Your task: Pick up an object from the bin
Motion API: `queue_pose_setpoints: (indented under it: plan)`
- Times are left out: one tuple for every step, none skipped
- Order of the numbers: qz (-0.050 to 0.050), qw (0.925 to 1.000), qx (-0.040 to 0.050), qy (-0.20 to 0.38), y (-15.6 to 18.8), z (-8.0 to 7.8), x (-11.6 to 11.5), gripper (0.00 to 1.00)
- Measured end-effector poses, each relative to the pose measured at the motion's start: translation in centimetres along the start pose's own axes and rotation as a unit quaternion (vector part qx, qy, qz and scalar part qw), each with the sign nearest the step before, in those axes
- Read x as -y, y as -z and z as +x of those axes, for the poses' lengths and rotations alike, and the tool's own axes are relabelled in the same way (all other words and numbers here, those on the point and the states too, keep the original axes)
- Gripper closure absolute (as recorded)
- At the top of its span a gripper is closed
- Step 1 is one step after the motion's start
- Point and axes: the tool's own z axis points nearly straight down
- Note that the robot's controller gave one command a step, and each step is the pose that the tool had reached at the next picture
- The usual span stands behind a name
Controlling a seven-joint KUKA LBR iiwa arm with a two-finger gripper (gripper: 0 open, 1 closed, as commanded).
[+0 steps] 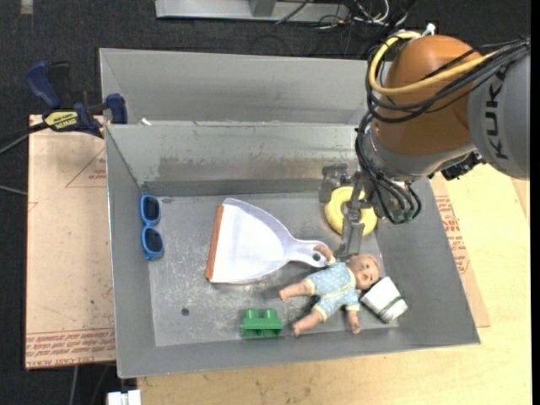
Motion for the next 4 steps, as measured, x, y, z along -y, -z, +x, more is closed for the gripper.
queue_pose_setpoints:
  plan:
    - [0.0, 1.0, 0.0039, 0.0, 0.5, -0.1, 0.0, 0.0]
    - [0.0, 0.9997, 0.0061, 0.025, -3.9, 1.6, -0.3, 0.0]
    - [0.0, 0.9944, 0.0056, 0.106, -10.0, 2.6, 0.7, 0.0]
    - [0.002, 0.972, 0.0072, 0.235, -13.6, 4.0, -0.9, 0.0]
